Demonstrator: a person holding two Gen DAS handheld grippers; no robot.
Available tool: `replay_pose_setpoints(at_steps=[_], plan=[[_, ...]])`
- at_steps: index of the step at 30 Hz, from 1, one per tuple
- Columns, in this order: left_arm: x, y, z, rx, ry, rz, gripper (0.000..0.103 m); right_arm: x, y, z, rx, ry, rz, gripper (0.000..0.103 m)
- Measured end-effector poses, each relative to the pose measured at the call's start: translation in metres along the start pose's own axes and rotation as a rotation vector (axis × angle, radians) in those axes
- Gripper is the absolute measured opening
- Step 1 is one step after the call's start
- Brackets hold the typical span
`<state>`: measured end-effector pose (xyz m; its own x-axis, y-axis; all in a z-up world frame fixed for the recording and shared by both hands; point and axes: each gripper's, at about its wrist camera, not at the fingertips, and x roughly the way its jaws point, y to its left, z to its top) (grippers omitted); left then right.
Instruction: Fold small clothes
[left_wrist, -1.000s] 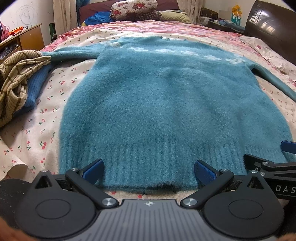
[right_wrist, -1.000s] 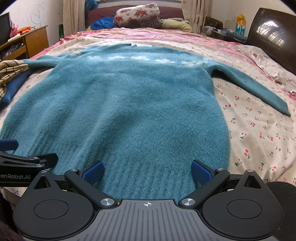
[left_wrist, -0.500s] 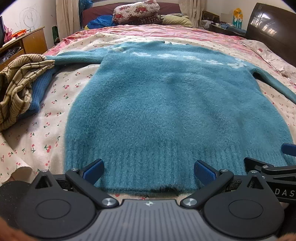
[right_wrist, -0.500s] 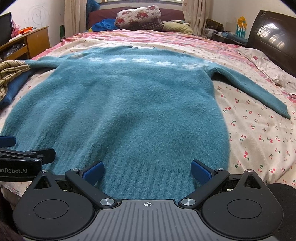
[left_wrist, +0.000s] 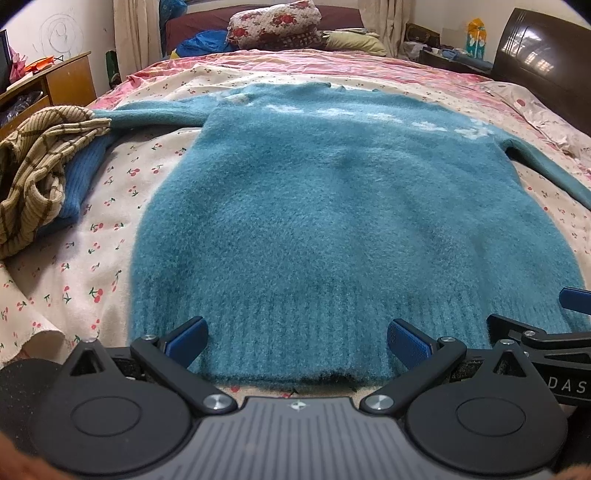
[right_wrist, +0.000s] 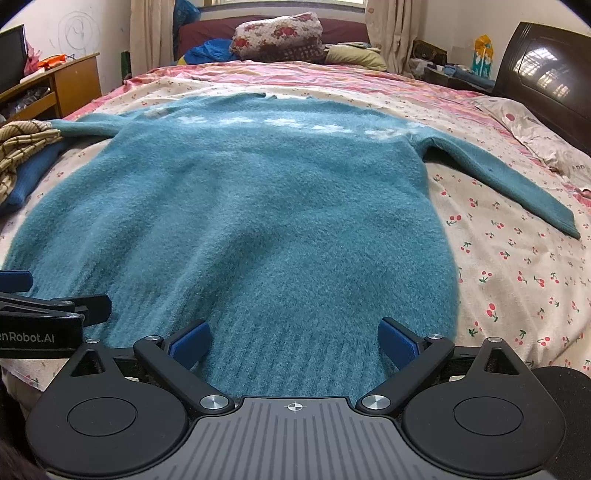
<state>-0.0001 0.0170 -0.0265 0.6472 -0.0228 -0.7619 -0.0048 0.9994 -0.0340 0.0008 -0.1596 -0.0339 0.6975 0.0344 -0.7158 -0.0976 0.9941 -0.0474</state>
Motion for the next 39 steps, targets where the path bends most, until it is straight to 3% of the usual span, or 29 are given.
replay_pose_setpoints(at_steps=[30, 39], plan=[[-0.005, -0.001, 0.005, -0.009, -0.013, -0.014, 0.103, -0.001, -0.006, 0.001, 0.036, -0.005, 0.026, 0.087], [-0.008, -0.010, 0.017, 0.048, -0.036, -0.026, 0.103, -0.007, -0.020, 0.007, 0.096, -0.038, 0.030, 0.084]])
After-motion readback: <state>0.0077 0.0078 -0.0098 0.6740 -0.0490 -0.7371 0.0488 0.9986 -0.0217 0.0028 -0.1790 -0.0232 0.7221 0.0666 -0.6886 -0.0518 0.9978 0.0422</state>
